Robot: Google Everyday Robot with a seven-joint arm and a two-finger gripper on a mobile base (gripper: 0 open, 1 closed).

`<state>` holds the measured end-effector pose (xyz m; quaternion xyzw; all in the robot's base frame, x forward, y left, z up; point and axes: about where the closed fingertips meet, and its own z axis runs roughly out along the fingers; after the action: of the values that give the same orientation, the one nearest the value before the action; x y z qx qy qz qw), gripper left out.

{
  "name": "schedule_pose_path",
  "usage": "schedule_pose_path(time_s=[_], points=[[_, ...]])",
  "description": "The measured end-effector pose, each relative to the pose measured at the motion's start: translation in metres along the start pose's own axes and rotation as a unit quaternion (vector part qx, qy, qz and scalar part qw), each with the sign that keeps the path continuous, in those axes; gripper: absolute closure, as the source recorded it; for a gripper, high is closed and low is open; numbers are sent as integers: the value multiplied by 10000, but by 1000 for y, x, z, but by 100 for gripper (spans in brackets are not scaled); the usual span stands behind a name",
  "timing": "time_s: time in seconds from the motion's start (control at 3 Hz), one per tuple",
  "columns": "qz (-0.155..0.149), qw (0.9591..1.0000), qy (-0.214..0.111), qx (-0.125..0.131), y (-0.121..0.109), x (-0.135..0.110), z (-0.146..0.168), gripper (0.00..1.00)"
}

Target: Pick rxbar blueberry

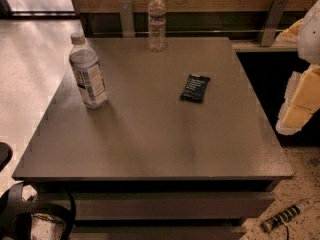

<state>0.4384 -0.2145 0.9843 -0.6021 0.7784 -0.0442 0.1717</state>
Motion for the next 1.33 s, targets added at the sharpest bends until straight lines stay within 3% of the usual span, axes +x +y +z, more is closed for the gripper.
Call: schedule_pose_path(time_s=[0.67,1.0,1.33], points=[[-1,9999,-151,28,-9,-3,2,0],[35,9983,-570,93,-32,-5,10,0],[180,9823,-1864,59,-67,-14,48,0]])
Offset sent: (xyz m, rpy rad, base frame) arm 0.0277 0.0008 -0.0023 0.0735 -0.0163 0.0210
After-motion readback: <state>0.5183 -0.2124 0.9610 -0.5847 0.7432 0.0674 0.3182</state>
